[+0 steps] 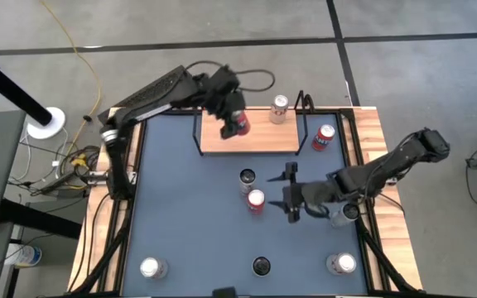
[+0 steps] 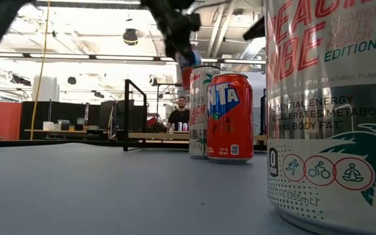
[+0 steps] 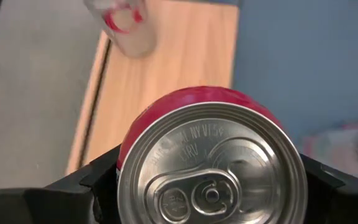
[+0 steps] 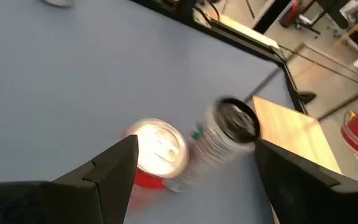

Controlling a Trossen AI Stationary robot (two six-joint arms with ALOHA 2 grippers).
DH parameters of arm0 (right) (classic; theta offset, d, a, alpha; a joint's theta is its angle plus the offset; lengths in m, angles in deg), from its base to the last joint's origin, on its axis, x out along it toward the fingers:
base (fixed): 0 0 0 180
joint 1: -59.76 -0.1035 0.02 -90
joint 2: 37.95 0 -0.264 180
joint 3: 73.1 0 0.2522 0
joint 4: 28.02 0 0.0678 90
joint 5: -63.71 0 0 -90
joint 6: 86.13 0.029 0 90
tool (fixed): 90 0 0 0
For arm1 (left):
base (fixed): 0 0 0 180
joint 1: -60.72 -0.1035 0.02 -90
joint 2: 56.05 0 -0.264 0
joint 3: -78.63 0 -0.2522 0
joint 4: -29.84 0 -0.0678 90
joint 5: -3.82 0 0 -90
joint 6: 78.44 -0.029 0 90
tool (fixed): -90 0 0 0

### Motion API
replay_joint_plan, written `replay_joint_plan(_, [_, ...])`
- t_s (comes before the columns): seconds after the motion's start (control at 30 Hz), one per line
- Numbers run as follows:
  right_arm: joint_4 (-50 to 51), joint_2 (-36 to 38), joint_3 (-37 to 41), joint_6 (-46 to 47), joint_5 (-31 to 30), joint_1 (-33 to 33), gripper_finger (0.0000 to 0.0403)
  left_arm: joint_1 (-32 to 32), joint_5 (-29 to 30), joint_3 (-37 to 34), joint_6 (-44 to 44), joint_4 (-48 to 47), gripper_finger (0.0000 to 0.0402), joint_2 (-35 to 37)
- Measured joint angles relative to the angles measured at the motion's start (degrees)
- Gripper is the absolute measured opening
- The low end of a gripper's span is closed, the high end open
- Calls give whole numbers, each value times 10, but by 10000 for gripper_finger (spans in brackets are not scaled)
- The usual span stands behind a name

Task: Place canned beverage on shelf
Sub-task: Put the top left orange soda can on the shelf

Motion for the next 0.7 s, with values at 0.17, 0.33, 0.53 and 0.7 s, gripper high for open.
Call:
replay_joint_plan(0.17, [-42,46,60,-9,54,68,307,-26,-14,169,-29,-90,286,-119])
replay_joint_plan(0.33, [-96,92,116,-14,66,127,305,-45,-10,146,-70,-97,286,-152])
replay_joint_plan(0.53, [-135,115,146,-18,96,184,305,-61,-40,146,-75,-88,286,-167])
replay_joint_plan(0.7, [-141,98,147,-10,102,215,305,-57,-47,146,-89,-85,286,-168])
